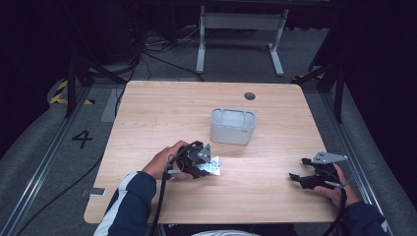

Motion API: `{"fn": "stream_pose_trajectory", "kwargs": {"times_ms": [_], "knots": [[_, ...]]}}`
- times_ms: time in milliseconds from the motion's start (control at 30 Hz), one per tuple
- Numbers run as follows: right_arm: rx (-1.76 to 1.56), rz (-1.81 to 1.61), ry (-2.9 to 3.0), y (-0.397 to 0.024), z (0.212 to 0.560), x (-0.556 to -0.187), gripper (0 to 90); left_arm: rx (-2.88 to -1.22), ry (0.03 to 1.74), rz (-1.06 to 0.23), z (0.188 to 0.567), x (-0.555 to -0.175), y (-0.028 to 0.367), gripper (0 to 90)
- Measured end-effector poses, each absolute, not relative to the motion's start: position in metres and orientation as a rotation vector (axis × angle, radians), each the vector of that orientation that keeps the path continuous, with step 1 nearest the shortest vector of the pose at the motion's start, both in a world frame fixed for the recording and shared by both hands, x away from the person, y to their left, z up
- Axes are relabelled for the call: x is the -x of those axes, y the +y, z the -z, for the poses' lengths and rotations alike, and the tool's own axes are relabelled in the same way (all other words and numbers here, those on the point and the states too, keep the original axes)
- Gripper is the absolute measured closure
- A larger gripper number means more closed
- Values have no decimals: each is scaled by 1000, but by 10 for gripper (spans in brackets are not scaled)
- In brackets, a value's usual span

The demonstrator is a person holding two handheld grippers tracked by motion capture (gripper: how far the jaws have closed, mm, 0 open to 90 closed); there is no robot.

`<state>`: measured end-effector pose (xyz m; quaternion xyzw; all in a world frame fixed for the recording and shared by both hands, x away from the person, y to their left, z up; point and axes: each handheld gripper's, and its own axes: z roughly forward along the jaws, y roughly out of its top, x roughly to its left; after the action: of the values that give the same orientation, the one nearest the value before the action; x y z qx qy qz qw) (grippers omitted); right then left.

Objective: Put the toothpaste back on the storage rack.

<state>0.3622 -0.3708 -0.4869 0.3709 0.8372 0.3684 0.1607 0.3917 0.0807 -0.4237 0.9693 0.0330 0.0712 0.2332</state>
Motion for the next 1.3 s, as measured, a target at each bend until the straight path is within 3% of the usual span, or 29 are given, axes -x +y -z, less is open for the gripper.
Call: {"fn": "stream_pose_trajectory", "kwargs": {"times_ms": [367,700,1000,1300], "knots": [[-1060,-1052,2392,-371,487,-362,142,-2762,139,-140,440,-394,88,570],[-1059,-1052,2392,-371,487,-362,142,-2617,204,-185,420,-391,109,620],[-1060,-1052,2392,-371,487,-362,142,-2463,303,-311,403,-381,141,647],[-1059,-1052,2392,-371,487,-362,142,-2328,363,-383,390,-379,147,653]]}}
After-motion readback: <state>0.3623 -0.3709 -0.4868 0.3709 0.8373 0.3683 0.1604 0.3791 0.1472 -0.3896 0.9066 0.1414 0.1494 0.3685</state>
